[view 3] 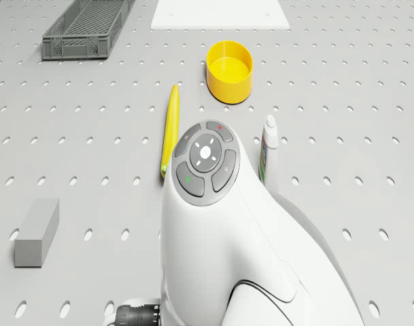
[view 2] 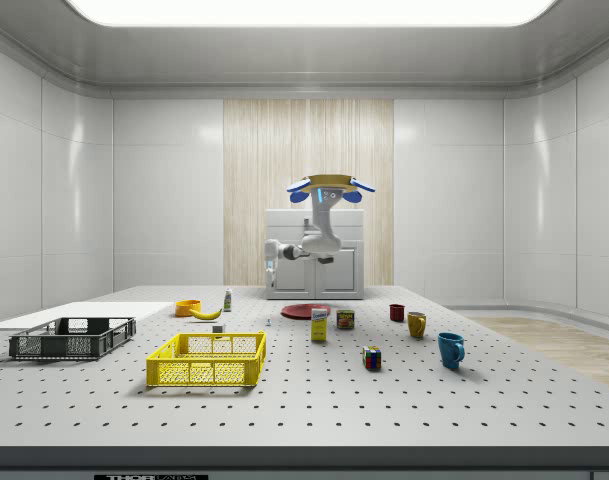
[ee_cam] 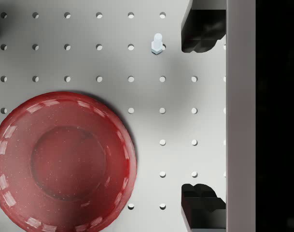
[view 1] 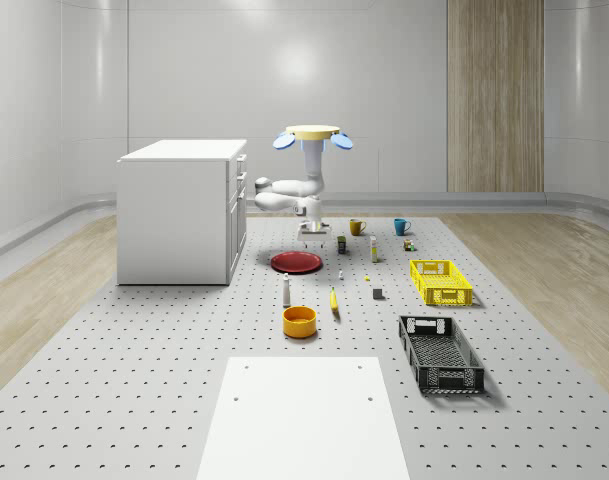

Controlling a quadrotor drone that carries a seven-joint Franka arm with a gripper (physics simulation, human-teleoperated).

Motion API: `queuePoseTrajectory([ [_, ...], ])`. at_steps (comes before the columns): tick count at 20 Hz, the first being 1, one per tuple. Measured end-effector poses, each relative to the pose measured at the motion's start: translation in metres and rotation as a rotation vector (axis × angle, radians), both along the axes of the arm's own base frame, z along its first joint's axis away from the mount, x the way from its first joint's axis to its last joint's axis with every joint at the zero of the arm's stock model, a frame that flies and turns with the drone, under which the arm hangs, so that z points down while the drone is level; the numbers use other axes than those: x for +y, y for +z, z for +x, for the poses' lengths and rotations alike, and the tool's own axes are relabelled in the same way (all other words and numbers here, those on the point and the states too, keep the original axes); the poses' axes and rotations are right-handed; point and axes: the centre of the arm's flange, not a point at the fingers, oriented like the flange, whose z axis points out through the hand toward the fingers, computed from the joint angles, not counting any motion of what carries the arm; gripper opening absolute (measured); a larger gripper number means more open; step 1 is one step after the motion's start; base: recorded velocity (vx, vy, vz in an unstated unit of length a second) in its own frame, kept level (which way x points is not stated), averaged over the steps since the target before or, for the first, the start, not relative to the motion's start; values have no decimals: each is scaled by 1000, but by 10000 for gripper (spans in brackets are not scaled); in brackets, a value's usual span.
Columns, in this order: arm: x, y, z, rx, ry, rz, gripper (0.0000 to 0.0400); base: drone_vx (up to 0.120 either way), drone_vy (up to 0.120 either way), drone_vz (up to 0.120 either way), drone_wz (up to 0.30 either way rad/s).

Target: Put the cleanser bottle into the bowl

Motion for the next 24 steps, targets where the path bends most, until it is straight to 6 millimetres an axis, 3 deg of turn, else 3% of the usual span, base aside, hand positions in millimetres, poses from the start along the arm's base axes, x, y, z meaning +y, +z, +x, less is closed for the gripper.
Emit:
queuePoseTrajectory([
  [4,0,0,0,0,0,0,400,120,-100,0,0],
  [20,0,0,0,0,0,0,400,120,0,0,0],
  [24,0,0,0,0,0,0,400,120,0,70,0],
])
